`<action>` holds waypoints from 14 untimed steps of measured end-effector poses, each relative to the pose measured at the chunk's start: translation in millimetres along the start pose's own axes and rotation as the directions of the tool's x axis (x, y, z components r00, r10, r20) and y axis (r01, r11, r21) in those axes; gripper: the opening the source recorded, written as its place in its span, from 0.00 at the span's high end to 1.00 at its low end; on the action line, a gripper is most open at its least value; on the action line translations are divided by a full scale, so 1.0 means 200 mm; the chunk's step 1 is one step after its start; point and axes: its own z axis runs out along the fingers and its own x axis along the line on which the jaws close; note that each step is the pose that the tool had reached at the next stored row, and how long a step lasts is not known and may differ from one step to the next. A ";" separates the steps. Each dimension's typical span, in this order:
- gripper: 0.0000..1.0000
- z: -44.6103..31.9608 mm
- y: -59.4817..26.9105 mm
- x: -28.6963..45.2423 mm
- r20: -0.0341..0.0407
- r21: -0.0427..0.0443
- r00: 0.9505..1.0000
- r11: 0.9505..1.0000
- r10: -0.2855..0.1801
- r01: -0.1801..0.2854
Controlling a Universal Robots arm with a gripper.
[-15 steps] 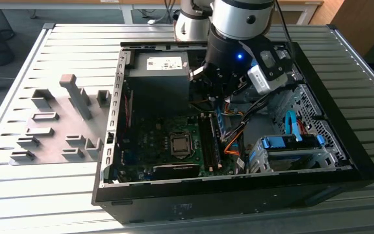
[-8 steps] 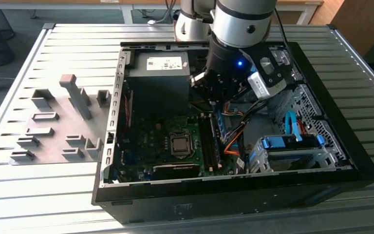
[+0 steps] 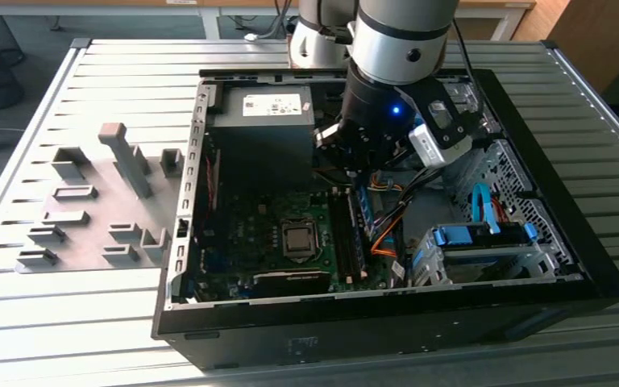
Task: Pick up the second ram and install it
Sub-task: 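Insert the second ram into the second slot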
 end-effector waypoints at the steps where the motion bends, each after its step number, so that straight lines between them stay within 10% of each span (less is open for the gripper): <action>1: 0.86 0.000 0.000 0.000 0.000 0.000 1.000 1.000 0.000 0.000; 14: 0.86 0.018 0.002 0.042 0.000 0.000 1.000 1.000 0.001 -0.001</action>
